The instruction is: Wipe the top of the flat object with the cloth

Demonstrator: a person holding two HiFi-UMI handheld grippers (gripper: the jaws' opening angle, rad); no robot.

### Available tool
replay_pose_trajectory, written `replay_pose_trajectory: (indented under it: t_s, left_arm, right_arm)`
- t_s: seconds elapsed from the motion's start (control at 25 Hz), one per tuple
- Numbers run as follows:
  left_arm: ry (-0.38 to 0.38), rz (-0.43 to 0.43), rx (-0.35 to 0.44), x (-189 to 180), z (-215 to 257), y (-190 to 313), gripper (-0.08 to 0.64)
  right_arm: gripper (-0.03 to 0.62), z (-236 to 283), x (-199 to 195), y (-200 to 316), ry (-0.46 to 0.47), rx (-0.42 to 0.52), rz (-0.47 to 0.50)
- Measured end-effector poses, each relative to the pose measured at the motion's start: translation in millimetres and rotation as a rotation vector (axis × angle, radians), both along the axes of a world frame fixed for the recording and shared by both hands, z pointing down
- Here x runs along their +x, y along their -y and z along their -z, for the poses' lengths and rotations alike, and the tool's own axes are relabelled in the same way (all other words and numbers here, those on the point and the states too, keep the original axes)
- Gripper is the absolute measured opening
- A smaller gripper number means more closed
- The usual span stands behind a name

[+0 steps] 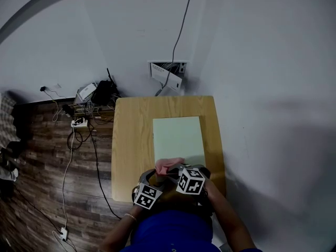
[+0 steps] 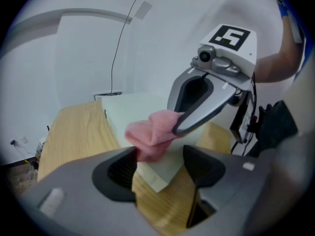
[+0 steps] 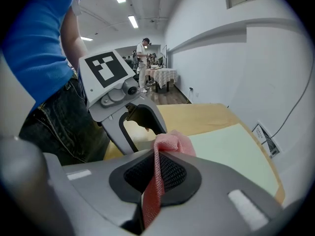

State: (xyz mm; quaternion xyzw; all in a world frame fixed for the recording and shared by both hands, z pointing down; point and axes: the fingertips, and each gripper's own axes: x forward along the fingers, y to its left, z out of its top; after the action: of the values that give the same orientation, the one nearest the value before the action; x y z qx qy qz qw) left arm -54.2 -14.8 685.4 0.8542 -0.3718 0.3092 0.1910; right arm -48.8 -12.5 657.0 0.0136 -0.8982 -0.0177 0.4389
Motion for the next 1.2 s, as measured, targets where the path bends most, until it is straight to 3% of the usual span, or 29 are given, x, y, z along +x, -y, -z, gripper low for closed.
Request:
replay_pose_trajectory:
  t_s: [0.28, 0.68, 1.2]
  left_arm:
    - [0.008, -0.002, -0.002, 0.3, 0.1, -0.3, 0.296]
    - [0.009, -0.011, -0.009, -1.0, -0.7, -1.8, 0.302]
    - [0.007, -0.004, -0.010, -0.7, -1.7, -2.2, 0.301]
  right_arm:
    - [0.015, -20.8, -16.6, -7.1, -0.074, -0.043, 0.091]
    - [0.014, -27.4, -18.6, -5.7, -0.073, -0.099, 0.058]
    - [0.014, -28.3, -0.7, -0.2, -0.073, -0.073, 0.007]
